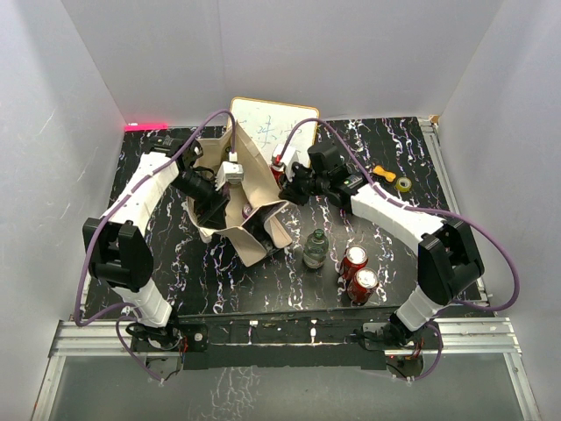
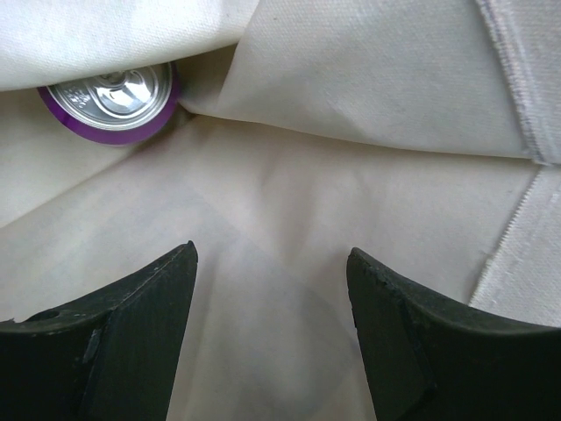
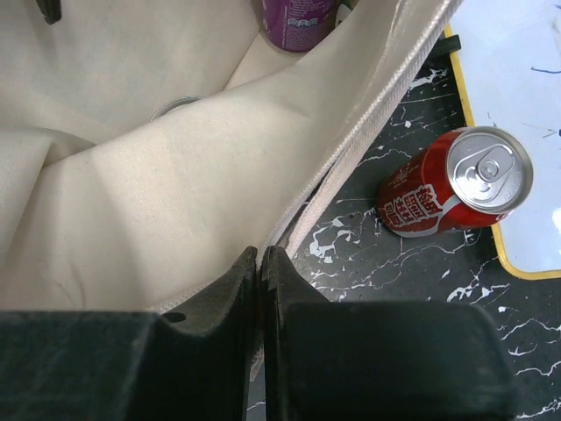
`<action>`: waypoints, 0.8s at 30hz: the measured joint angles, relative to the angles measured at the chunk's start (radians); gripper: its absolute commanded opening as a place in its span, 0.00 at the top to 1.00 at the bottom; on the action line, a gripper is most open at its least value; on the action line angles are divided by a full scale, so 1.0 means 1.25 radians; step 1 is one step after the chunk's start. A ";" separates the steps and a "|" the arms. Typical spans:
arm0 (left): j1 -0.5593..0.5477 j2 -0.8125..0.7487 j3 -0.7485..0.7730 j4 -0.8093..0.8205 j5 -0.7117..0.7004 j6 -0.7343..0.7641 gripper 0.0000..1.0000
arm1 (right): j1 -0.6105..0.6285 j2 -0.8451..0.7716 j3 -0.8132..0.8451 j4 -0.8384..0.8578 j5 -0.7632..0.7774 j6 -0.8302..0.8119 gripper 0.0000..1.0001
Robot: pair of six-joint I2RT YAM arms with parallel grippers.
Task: Place the beverage into the canvas bag
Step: Pick up the drink from the center of the board.
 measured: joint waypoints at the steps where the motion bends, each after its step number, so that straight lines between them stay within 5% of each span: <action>1: 0.000 0.000 -0.006 0.011 -0.002 0.002 0.30 | 0.000 0.000 -0.005 0.005 -0.003 -0.007 0.92; 24: -0.007 -0.029 -0.164 0.218 -0.076 -0.049 0.23 | -0.009 0.013 -0.136 0.107 -0.099 -0.227 0.90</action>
